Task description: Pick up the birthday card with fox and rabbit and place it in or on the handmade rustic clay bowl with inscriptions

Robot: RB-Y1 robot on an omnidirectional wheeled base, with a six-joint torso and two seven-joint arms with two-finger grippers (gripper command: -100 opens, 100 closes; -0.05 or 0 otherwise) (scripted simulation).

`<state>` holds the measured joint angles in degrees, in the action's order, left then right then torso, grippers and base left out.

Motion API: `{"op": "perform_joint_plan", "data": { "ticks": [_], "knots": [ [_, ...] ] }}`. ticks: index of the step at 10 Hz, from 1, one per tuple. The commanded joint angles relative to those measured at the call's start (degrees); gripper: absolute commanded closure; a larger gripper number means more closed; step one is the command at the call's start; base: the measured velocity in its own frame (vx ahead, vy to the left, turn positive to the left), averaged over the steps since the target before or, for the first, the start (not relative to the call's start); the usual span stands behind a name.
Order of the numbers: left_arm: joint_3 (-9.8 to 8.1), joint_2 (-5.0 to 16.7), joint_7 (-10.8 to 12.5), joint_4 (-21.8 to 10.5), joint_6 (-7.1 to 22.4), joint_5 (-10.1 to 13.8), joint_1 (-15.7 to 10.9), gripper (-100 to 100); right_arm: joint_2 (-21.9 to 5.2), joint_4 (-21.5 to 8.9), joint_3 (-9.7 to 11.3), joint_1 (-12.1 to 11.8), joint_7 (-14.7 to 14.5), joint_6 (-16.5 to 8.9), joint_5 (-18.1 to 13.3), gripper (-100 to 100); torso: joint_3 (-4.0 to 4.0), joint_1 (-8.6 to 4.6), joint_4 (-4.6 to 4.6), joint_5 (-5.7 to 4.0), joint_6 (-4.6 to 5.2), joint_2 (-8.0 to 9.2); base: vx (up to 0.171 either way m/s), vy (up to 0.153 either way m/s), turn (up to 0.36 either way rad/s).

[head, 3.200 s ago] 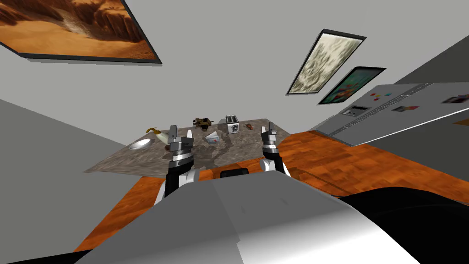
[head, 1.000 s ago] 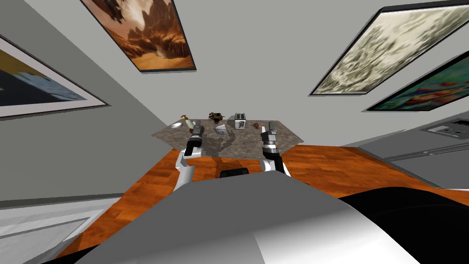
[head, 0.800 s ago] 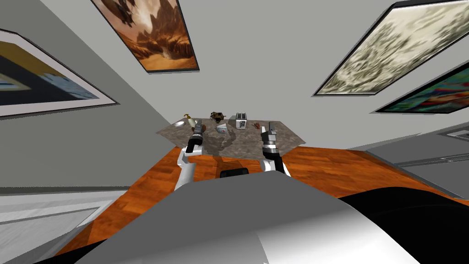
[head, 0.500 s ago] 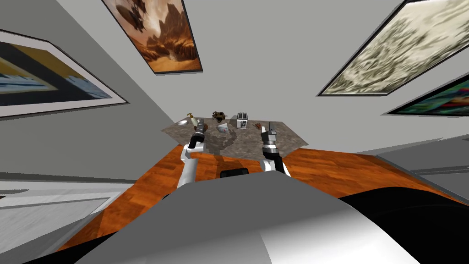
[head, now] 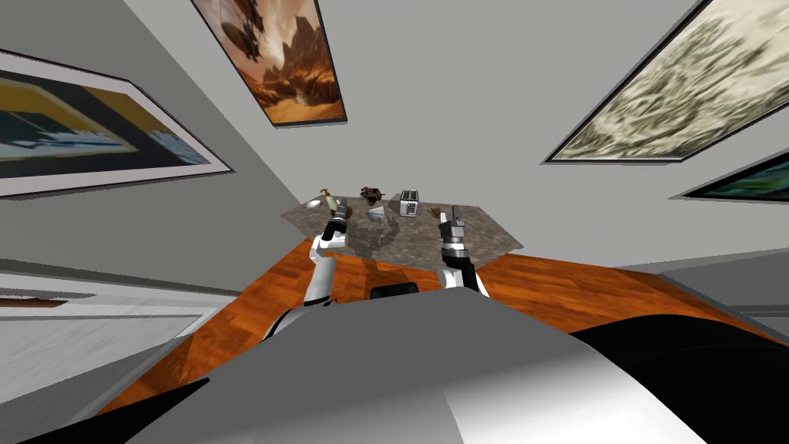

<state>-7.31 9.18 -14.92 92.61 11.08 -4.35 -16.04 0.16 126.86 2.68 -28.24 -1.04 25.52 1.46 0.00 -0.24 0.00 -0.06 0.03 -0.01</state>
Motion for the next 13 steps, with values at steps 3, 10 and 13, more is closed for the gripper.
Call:
{"op": "perform_joint_plan", "data": {
  "ticks": [3,10,13],
  "knots": [
    [-0.23,-0.6,-2.5,-5.8,4.1,0.4,-5.8,-100,0.0,0.0,0.0,0.0,0.0,0.0,0.0,0,0.01,-0.01,0.00,0.00,0.00,0.01,-0.020,-0.051,0.107],
    [-0.17,-1.0,-5.4,-16.2,9.3,1.6,-14.5,-100,0.0,0.0,0.0,0.0,0.0,0.0,0.0,0,-0.03,-0.06,-0.01,-0.01,-0.01,-0.06,-0.004,-0.057,0.082],
    [0.08,-1.1,-7.0,-21.3,12.3,2.6,-19.3,-100,0.0,0.0,0.0,0.0,0.0,0.0,0.0,0,-0.08,-0.09,-0.04,-0.02,0.01,-0.14,0.014,-0.073,0.074]
  ]
}}
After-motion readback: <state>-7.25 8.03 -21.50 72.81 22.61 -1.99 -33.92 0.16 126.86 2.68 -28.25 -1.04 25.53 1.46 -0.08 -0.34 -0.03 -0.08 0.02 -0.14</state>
